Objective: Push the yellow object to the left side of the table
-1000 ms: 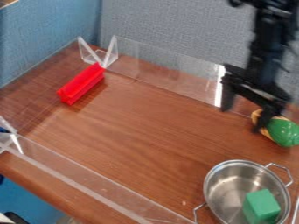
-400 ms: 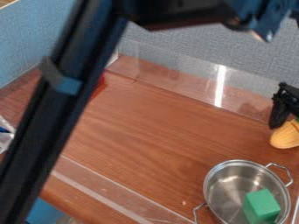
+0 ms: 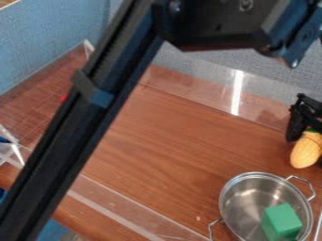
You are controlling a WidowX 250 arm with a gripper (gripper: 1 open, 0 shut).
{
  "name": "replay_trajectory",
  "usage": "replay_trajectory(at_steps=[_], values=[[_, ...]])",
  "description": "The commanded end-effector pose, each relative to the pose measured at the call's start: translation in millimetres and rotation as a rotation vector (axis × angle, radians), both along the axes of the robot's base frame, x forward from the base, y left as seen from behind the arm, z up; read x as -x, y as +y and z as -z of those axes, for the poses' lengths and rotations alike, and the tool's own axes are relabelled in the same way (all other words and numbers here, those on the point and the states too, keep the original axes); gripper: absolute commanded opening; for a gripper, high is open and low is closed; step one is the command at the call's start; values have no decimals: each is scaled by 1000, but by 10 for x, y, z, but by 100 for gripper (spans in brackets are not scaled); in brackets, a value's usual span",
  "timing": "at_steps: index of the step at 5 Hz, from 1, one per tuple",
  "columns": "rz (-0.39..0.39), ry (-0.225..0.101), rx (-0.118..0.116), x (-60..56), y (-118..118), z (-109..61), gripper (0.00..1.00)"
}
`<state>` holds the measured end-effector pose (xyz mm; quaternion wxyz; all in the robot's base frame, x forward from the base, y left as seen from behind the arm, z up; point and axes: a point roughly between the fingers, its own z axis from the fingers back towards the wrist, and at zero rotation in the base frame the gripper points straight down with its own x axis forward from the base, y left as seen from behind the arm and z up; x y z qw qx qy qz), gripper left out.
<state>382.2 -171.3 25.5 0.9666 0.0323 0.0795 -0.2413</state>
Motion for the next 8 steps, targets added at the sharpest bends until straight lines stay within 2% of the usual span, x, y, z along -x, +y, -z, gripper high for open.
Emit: replay_trajectory(at_steps=[1, 3, 5, 7, 8], values=[[-17, -39, 14, -95, 46, -141, 0], [-23, -21, -4, -14, 153, -114, 0], [-131, -3, -16, -90, 269, -44, 0], [-245, -2, -19, 43, 480, -312, 0], [-302, 4, -20, 83, 566, -382, 0]])
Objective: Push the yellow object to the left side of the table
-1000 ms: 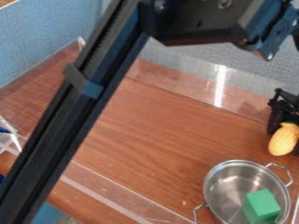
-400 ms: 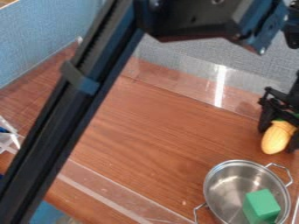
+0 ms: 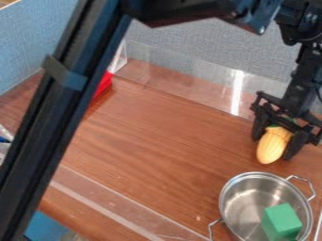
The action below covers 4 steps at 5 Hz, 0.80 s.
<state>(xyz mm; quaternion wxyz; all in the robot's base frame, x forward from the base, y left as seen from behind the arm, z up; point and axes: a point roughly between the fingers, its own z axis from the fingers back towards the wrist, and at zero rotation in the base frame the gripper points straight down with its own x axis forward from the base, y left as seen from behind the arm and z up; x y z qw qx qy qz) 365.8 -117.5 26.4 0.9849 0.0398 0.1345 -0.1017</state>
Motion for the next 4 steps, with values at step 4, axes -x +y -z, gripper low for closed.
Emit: replay_trajectory(at_steps=[4], values=[[64, -90, 36, 168, 243, -339, 0]])
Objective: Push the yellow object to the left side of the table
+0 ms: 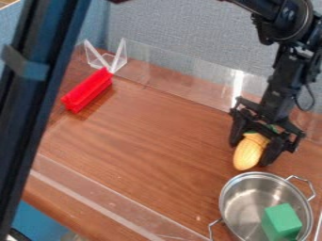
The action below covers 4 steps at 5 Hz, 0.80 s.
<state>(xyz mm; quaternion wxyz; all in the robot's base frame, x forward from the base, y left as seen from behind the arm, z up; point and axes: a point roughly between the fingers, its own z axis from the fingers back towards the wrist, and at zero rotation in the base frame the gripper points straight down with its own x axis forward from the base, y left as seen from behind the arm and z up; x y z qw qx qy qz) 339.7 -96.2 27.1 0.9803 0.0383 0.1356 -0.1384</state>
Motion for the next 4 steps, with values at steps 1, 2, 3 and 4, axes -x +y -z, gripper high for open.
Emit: replay_trajectory(at_steps=[1, 2, 3, 4], values=[[17, -108, 31, -7, 109, -433, 0], [-13, -144, 30, 36, 92, -579, 0], [-40, -165, 30, 79, 60, -665, 0], [-73, -181, 26, 112, 45, -739, 0]])
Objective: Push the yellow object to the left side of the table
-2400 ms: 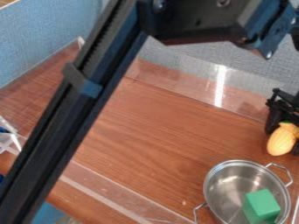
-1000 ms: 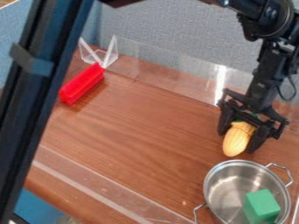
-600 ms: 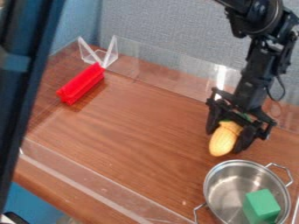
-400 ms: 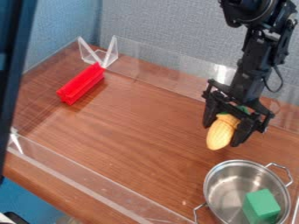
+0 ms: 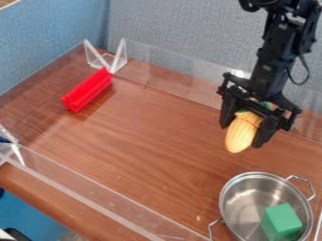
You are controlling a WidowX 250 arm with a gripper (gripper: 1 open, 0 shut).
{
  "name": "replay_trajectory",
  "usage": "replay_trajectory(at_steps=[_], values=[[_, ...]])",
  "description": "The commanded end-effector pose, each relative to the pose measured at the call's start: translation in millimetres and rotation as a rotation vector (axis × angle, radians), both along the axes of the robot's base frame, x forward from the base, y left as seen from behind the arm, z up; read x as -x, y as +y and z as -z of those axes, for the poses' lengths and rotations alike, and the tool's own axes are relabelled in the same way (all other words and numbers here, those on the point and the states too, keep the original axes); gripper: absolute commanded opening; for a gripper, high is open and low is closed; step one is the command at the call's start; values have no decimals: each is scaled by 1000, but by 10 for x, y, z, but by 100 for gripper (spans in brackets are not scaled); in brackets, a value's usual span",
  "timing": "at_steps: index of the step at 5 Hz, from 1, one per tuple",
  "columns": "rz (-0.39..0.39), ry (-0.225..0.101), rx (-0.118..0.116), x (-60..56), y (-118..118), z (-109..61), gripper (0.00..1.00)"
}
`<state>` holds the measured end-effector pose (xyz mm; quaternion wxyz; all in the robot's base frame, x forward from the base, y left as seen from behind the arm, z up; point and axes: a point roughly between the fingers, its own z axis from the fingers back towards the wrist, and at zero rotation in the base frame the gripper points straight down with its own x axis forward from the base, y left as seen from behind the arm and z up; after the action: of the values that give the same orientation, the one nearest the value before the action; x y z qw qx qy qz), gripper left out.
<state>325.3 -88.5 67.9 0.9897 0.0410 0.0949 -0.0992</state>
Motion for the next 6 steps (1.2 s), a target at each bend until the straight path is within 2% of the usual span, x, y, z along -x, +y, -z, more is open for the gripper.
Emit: replay_trajectory(at_steps=[1, 2, 3, 4, 6], values=[[5, -111, 23, 11, 40, -404, 0], [-9, -133, 16, 44, 154, -522, 0], [-72, -154, 4, 13, 320, -659, 0], [-150, -159, -9, -50, 633, -727, 0], [-284, -151, -28, -264, 1392, -664, 0]])
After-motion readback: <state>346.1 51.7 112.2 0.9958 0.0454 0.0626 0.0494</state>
